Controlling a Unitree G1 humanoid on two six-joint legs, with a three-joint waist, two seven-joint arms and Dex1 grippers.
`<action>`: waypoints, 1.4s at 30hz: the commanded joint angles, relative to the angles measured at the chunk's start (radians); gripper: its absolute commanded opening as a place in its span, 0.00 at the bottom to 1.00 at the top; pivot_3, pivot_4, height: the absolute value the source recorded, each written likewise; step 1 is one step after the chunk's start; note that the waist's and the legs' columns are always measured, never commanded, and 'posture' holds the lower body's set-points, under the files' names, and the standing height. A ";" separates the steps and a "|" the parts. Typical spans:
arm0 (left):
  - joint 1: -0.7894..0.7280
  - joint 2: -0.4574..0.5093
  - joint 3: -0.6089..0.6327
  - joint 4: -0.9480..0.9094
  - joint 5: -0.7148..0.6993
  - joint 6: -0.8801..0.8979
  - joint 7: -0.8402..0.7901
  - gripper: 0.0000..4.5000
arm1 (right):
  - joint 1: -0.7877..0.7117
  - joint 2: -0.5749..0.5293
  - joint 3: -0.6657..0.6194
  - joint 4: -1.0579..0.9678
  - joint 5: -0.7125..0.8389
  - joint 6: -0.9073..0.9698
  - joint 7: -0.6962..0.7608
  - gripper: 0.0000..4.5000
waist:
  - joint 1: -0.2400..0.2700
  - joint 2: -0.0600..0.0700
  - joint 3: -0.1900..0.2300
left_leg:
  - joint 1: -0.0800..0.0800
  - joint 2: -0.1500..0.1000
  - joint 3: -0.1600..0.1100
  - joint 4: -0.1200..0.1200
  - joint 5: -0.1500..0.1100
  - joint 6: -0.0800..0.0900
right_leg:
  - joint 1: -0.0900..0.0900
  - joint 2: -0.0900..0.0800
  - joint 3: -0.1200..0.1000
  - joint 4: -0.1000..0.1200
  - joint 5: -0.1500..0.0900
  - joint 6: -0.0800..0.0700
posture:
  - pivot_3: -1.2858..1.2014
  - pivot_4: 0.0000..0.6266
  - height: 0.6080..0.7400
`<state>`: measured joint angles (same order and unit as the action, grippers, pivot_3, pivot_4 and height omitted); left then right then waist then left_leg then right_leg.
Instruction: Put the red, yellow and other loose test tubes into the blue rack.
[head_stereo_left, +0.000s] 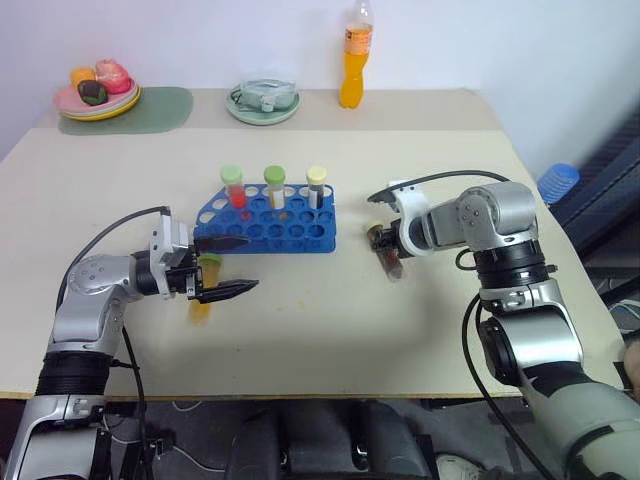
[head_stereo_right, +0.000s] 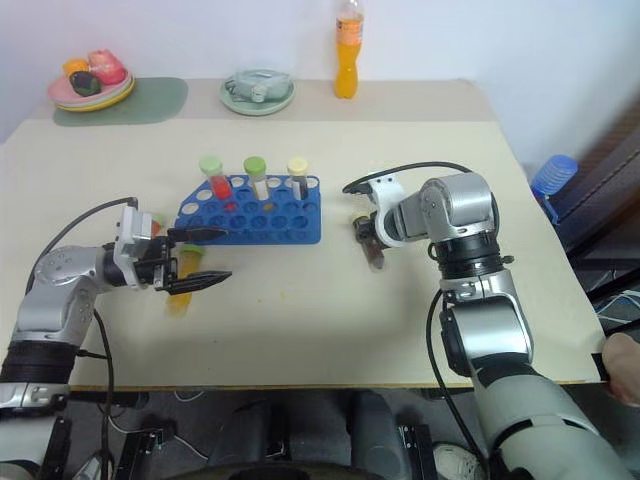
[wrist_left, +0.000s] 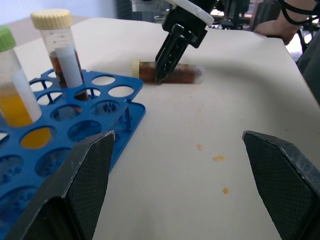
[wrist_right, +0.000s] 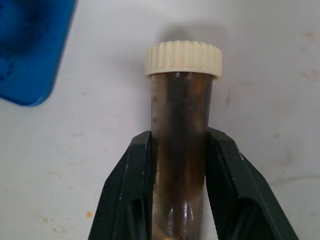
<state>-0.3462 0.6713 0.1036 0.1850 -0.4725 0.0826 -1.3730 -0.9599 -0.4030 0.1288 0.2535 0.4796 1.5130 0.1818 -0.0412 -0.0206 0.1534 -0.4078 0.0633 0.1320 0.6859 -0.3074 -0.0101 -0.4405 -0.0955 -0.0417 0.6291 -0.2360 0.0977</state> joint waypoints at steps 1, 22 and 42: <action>-0.008 -0.007 0.014 -0.012 -0.010 -0.010 0.014 0.94 | 0.073 -0.105 0.097 -0.144 -0.040 -0.115 0.097 0.18 | 0.002 0.000 0.000 | 0.000 0.000 0.000 0.000 0.000 0.000 | 0.000 0.000 0.000 0.000 0.000 0.000 | 0.52 0.24 1.00; -0.034 -0.075 0.064 0.038 -0.021 -0.040 0.126 0.94 | 0.446 0.260 -0.027 -0.261 -0.154 -1.507 0.447 0.18 | 0.023 0.000 0.001 | 0.001 0.000 0.000 0.000 0.001 -0.002 | 0.000 0.002 0.000 0.000 0.000 0.000 | 0.52 0.24 1.00; 0.052 -0.043 0.128 -0.081 -0.042 -0.022 0.223 0.94 | 0.334 0.408 -0.014 0.425 -0.334 -2.065 0.452 0.18 | -0.002 0.001 0.001 | 0.002 0.001 0.000 0.000 0.002 -0.004 | 0.001 0.002 0.000 0.001 0.000 0.000 | 0.52 0.24 1.00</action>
<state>-0.2975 0.6099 0.2048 0.1400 -0.4926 0.0609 -1.1525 -0.6258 -0.0043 0.1112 0.6598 0.1550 -0.5275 0.6222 -0.0431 -0.0193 0.1548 -0.4058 0.0641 0.1320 0.6859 -0.3049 -0.0147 -0.4399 -0.0939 -0.0419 0.6303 -0.2361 0.0980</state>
